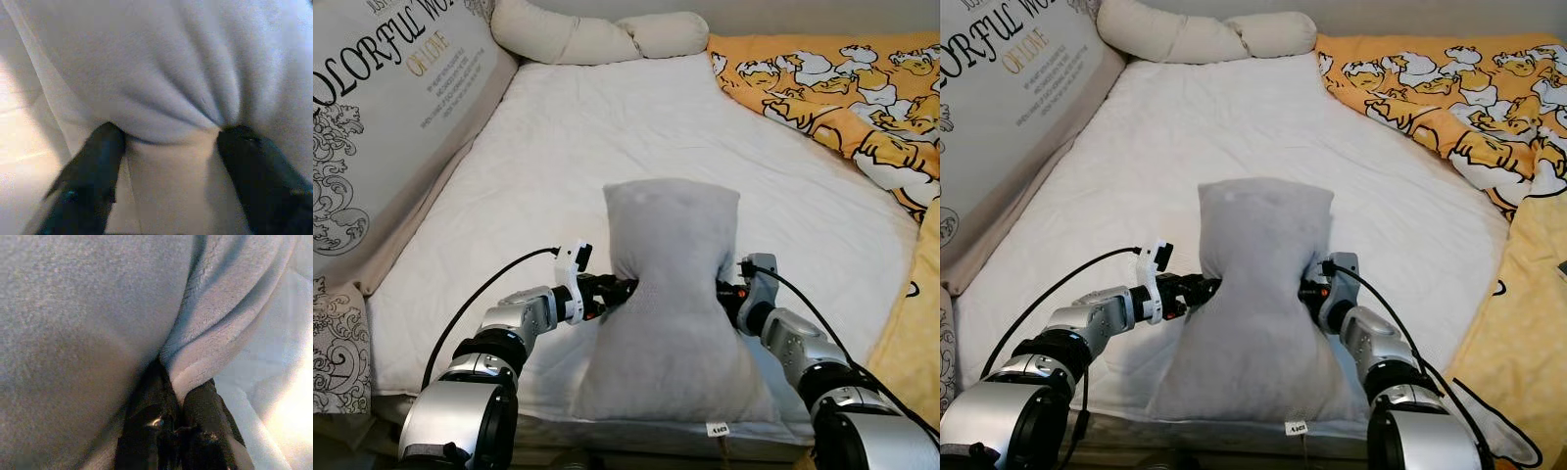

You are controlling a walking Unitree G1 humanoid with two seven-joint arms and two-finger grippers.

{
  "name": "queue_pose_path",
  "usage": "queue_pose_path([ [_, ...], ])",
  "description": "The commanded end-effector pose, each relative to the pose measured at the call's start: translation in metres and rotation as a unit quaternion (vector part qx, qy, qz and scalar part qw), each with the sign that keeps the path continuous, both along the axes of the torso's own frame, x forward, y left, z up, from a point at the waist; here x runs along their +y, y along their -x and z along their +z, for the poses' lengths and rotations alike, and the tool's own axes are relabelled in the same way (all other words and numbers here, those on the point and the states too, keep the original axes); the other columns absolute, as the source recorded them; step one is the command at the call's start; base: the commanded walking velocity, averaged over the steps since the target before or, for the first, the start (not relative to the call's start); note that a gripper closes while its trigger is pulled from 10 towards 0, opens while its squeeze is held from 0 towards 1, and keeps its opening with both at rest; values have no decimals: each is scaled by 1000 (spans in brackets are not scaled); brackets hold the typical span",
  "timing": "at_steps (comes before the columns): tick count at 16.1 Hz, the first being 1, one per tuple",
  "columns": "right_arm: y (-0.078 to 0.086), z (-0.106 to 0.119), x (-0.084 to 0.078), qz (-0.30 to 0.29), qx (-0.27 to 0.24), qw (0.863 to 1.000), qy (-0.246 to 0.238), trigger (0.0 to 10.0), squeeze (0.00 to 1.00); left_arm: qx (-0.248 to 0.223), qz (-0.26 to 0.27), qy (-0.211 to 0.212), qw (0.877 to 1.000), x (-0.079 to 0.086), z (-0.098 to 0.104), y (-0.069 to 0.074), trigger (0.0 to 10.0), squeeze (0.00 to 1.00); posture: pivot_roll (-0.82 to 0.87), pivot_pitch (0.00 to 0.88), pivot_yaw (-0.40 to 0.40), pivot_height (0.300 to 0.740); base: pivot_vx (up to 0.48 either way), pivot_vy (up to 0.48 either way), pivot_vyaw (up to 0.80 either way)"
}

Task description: Clean up the room

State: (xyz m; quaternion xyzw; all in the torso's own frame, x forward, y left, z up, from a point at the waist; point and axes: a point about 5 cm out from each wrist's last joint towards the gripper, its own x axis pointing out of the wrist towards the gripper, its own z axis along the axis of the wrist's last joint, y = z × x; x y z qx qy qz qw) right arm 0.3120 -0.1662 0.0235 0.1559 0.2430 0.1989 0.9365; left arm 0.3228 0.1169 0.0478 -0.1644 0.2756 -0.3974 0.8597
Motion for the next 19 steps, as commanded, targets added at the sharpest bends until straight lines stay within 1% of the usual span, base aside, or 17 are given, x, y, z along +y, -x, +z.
queue_pose_path([
  [1, -6, 8, 15, 8, -25, 999, -23, 0, 0, -16, -16, -21, 1000, -5, 1, 0, 0, 0, -12, 0, 93, 740, 0, 0, 0],
  [3, -13, 18, 19, -8, -48, 998, -43, 0, 0, -31, 15, 13, 999, -7, 12, -8, 0, 0, -14, 0, 96, 740, 0, 0, 0],
  [5, -17, 24, 22, -8, -63, 997, -54, 0, 0, -35, 14, 21, 999, -12, 16, -10, 0, 0, -12, 0, 95, 740, 0, 0, 0],
  [6, -21, 30, 22, -14, -77, 996, -50, 0, 0, -43, 4, 14, 999, -17, 17, -10, 0, 0, -7, 0, 89, 740, 0, 0, 0],
  [7, -25, 36, 21, -25, -93, 994, -45, 0, 0, -52, 9, 14, 999, -20, 21, -12, 0, 0, -5, 0, 87, 740, 0, 0, 0],
  [9, -32, 49, 20, -39, -129, 990, -38, 0, 0, -66, 33, 42, 996, -22, 33, -20, 0, 0, -5, 0, 92, 740, 0, 0, 0],
  [10, -36, 58, 20, -44, -153, 987, -24, 0, 0, -77, 42, 53, 995, -22, 41, -23, 0, 0, -5, 0, 92, 740, 0, 0, 0],
  [11, -38, 64, 20, -41, -165, 985, -14, 0, 0, -91, 46, 59, 993, -22, 47, -25, 0, 0, -9, 0, 101, 740, 0, 0, 0],
  [13, -44, 83, 20, -67, -204, 976, -37, 0, 0, -126, 58, 89, 986, -25, 66, -28, 0, 0, -9, 0, 103, 740, 0, 0, 0],
  [15, -45, 95, 21, -79, -241, 966, -60, 0, 0, -145, 70, 114, 980, -26, 78, -27, 0, 0, -13, 0, 106, 740, 0, 0, 0],
  [17, -44, 103, 21, -84, -256, 960, -79, 0, 0, -164, 74, 120, 976, -27, 85, -24, 0, 0, -15, 0, 106, 740, 0, 0, 0],
  [18, -43, 108, 22, -79, -269, 956, -85, 0, 0, -181, 85, 119, 972, -27, 90, -23, 0, 0, -14, 0, 106, 740, 0, 0, 0],
  [19, -42, 110, 23, -76, -276, 954, -87, 0, 0, -186, 90, 121, 971, -26, 92, -23, 0, 0, -15, 0, 105, 740, 0, 0, 0],
])
